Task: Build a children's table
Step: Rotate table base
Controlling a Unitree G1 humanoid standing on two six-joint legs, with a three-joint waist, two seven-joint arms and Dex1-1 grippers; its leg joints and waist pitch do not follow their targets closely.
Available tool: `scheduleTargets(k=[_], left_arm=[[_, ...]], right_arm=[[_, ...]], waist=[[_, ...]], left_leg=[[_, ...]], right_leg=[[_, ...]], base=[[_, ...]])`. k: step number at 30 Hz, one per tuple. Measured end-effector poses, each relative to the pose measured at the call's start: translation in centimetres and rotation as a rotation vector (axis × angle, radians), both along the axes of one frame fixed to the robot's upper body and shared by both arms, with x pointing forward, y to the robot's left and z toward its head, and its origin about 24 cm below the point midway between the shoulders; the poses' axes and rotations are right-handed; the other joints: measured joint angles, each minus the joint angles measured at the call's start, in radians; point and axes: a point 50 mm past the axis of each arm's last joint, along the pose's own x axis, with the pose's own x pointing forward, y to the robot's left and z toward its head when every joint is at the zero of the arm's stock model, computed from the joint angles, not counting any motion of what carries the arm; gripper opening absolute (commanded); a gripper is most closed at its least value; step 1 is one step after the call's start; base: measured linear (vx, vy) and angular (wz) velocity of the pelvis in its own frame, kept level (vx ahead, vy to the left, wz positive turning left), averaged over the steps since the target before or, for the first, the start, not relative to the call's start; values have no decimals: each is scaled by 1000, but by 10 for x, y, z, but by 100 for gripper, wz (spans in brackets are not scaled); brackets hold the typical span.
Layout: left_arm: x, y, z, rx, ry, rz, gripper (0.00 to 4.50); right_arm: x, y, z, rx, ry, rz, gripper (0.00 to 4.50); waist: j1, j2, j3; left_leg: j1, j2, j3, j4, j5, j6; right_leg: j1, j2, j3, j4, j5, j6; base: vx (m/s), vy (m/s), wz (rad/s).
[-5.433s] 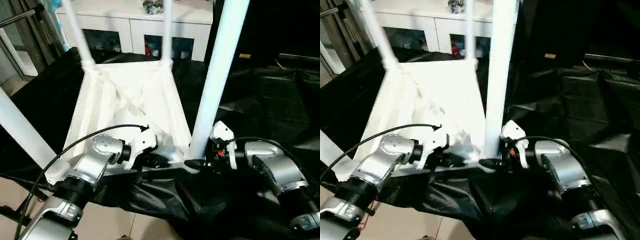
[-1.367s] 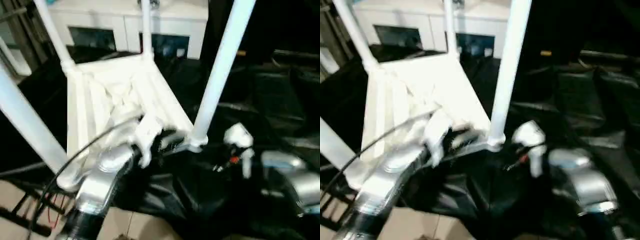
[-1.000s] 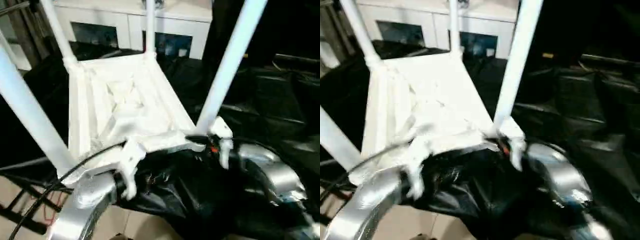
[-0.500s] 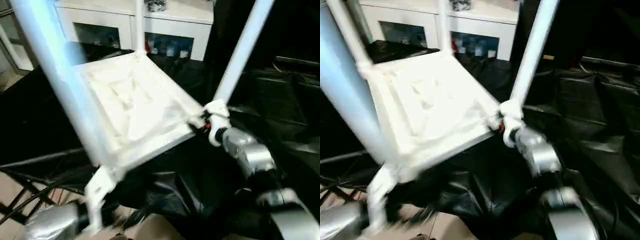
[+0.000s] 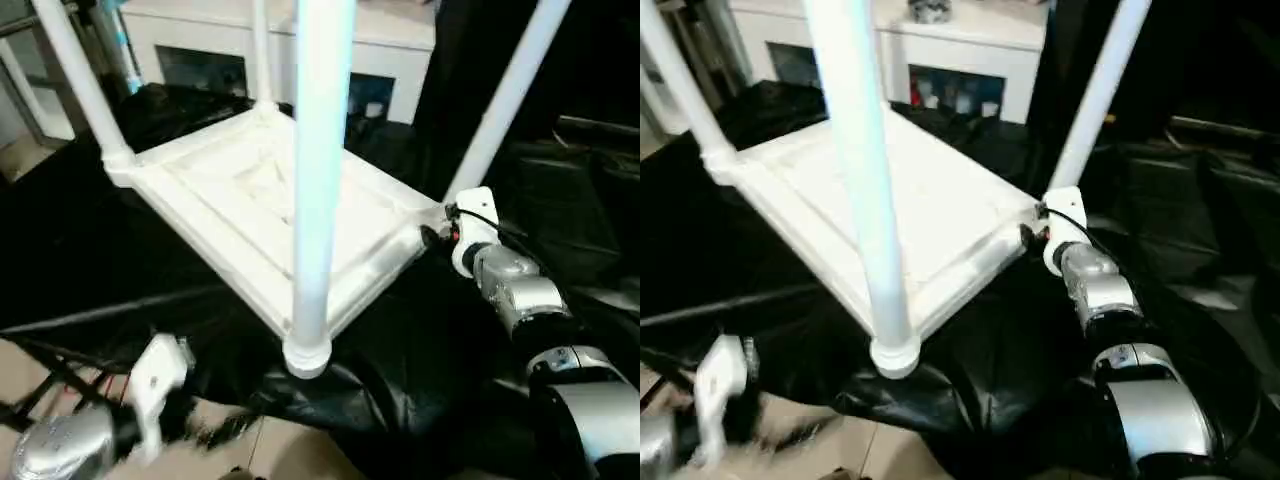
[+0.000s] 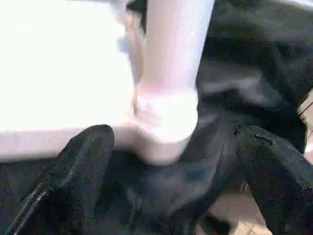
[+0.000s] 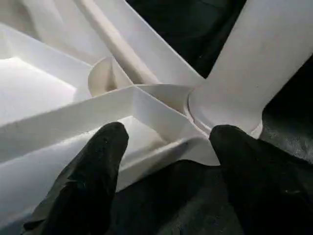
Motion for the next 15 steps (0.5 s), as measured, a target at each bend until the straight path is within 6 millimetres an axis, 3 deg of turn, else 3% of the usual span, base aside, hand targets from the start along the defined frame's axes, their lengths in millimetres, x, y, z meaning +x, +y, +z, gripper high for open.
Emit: scheduleTargets(k=[5,9,15], left_arm=[[26,-11,29,-121,-122,-36,440],[47,-34,32,-192,-143,-85,440],[75,-69,32,-228,-164,-124,440]], right_arm=[[-11,-6,-6,-25,-14,43,316],[-18,-3,-11,-27,-4,70,316],[-20,15,-17,-62,23,129,316]], waist=[[9,0,0],[7,2,0],[-19,2,-1]], left_leg=[[3,1,0,2,1,1],[8,0,0,3,1,1],[13,0,-1,2,1,1]], right_leg=[[1,1,0,5,-1,0],[6,0,2,5,-1,0],[10,1,1,6,-1,0]], base=[[0,0,0],[0,0,0],[0,0,0]])
